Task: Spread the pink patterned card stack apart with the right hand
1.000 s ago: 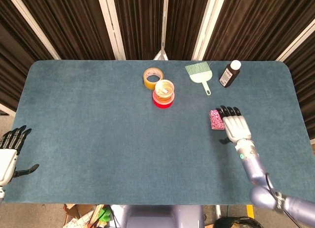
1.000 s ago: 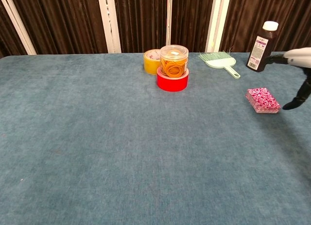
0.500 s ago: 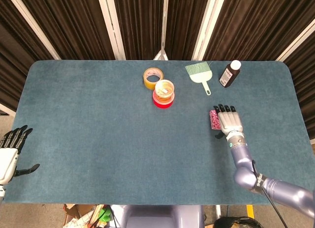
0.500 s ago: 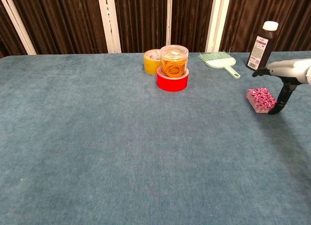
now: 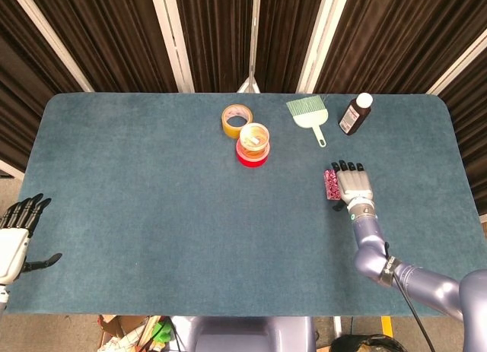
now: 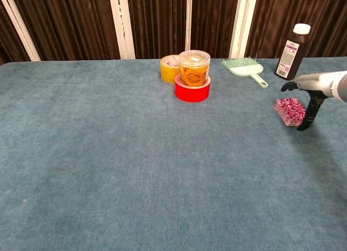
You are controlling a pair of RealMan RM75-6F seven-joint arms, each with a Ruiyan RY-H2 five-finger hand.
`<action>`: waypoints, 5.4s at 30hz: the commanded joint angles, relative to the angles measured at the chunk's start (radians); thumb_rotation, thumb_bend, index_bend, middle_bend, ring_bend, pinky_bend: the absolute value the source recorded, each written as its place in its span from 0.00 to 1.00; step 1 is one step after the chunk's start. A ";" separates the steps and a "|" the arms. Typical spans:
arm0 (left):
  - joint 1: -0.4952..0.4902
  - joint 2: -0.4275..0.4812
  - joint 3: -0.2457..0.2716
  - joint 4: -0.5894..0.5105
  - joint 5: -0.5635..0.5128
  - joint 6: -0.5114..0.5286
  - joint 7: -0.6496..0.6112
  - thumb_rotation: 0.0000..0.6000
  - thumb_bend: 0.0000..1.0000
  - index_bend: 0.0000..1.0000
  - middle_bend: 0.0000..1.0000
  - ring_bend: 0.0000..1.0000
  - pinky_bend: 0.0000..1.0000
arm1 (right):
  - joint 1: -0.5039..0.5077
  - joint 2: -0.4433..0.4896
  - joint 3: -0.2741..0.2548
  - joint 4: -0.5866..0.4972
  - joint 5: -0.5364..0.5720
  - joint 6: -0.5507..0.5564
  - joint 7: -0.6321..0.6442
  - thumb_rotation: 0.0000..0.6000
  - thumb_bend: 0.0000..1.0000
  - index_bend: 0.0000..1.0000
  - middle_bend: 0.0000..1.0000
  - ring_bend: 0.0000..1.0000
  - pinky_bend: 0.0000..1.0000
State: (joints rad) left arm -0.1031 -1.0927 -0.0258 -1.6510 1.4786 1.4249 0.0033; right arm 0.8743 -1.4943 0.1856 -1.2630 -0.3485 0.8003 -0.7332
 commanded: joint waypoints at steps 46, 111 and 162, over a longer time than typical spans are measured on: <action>-0.005 0.002 0.005 -0.005 -0.004 -0.009 -0.003 1.00 0.00 0.00 0.00 0.00 0.04 | 0.032 -0.075 -0.026 0.174 0.017 -0.062 0.093 1.00 0.28 0.47 0.10 0.00 0.00; -0.001 -0.001 0.017 0.004 0.049 0.025 -0.015 1.00 0.00 0.00 0.00 0.00 0.04 | -0.077 -0.041 -0.156 -0.416 -0.281 0.314 -0.049 1.00 0.33 0.12 0.00 0.00 0.00; -0.013 0.007 0.008 -0.007 0.000 -0.019 -0.022 1.00 0.00 0.00 0.00 0.00 0.04 | 0.037 -0.033 -0.041 -0.030 0.045 0.076 -0.076 1.00 0.32 0.03 0.00 0.00 0.00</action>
State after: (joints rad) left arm -0.1159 -1.0862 -0.0179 -1.6579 1.4784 1.4064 -0.0183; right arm 0.9083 -1.5228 0.1443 -1.2987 -0.3076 0.8797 -0.8086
